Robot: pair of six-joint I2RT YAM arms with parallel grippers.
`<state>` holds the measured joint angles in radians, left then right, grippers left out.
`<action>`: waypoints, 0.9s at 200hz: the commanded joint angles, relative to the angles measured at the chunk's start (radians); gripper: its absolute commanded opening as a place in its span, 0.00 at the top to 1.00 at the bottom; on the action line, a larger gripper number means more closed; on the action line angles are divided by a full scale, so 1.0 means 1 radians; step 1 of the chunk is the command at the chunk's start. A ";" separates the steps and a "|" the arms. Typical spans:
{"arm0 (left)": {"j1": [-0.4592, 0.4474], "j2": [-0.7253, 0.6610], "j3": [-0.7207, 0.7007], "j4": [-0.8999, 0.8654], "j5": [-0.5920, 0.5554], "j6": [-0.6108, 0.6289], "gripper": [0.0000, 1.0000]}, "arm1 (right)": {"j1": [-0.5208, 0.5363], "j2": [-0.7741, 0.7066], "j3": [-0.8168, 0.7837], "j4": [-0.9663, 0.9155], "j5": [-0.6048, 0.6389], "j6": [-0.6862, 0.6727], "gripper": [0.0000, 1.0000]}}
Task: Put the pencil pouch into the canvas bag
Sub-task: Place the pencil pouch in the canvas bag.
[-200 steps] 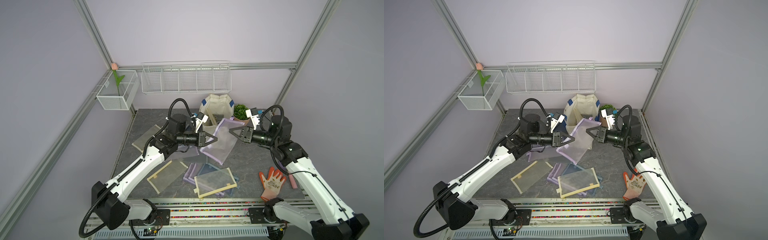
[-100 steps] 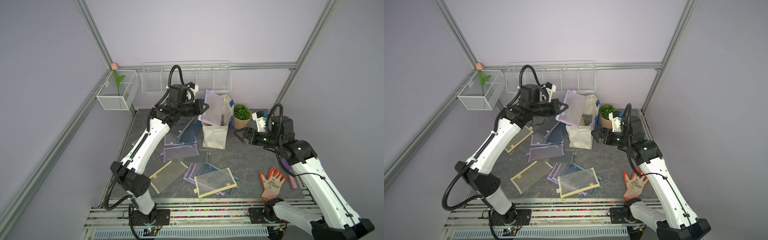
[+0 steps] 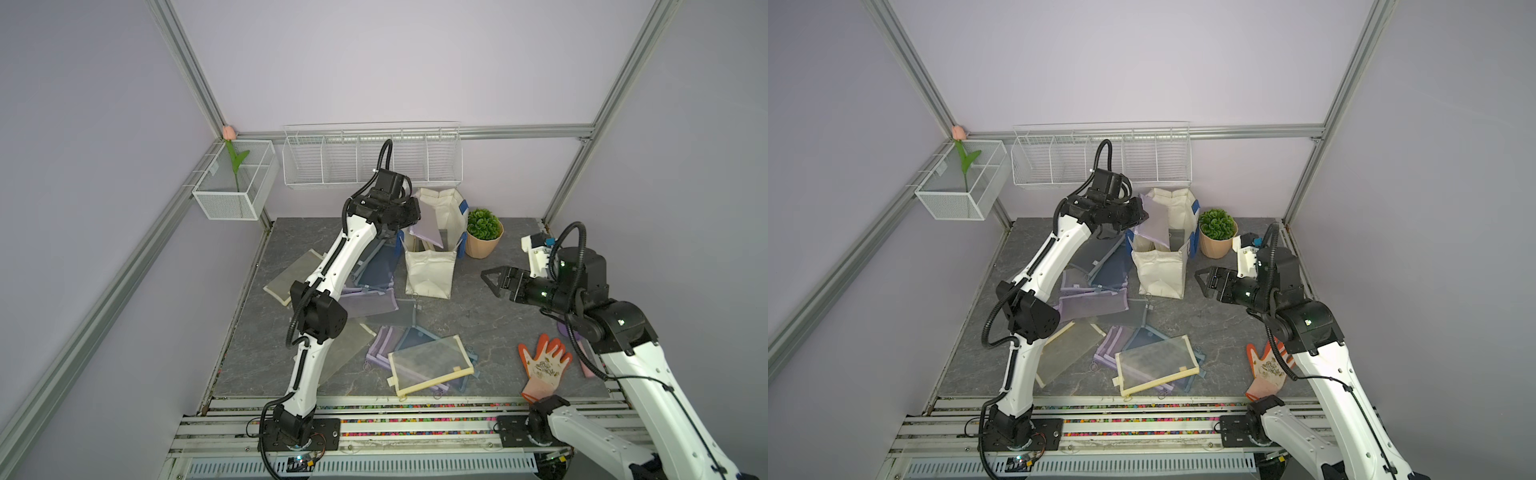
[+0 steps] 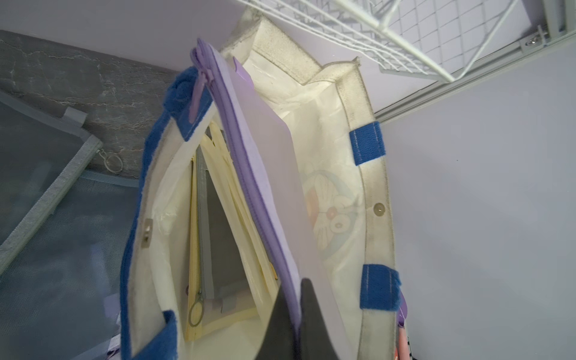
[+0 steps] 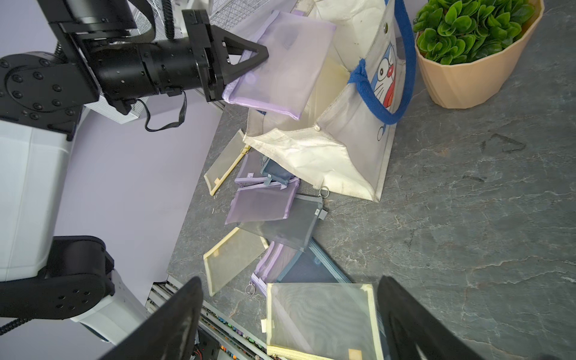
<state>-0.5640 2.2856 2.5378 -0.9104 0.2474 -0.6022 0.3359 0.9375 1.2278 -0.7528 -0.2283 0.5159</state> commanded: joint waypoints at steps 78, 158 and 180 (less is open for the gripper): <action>-0.016 0.118 0.073 0.135 -0.060 -0.008 0.82 | 0.000 -0.033 -0.039 -0.047 0.016 0.016 0.11; -0.033 -0.199 -0.103 0.065 -0.090 0.169 0.42 | 0.002 -0.072 -0.182 -0.077 0.008 0.049 0.11; -0.052 -0.404 -0.309 0.041 -0.098 0.225 0.39 | 0.003 -0.066 -0.236 -0.076 -0.013 0.044 0.11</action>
<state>-0.5961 2.1155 2.3787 -0.8253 0.1680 -0.4755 0.3359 0.8810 1.0454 -0.8082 -0.2222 0.5495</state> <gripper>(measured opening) 0.593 0.892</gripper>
